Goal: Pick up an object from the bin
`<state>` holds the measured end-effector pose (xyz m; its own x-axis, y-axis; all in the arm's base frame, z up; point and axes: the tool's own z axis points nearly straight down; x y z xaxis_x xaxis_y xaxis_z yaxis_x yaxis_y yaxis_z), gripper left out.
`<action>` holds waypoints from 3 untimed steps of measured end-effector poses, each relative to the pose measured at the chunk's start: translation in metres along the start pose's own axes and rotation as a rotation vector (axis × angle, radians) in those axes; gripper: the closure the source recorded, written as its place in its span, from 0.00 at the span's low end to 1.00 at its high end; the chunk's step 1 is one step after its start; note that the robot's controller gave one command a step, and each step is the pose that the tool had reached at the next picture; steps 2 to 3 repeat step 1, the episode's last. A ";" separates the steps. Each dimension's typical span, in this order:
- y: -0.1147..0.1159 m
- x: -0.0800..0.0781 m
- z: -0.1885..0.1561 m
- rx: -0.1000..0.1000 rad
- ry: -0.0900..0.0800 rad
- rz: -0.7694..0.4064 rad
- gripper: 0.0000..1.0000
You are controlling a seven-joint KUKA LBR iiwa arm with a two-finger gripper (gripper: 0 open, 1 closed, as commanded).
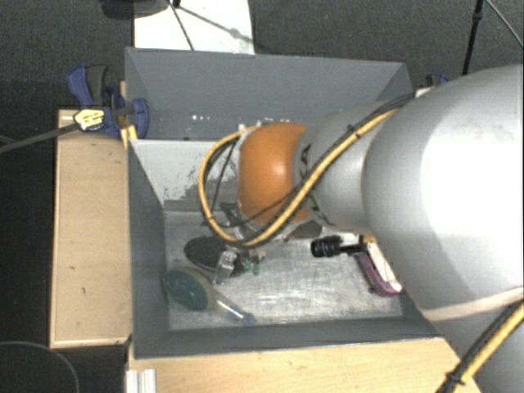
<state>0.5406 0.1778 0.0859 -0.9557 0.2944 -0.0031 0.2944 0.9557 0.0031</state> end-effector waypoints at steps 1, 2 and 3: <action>-0.014 0.010 -0.148 -0.002 -0.004 -0.051 1.00; -0.014 0.010 -0.148 -0.002 -0.004 -0.051 1.00; -0.014 0.010 -0.148 -0.002 -0.004 -0.051 1.00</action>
Offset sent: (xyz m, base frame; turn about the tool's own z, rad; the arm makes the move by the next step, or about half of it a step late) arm -0.0157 -0.0111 0.1433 -0.0534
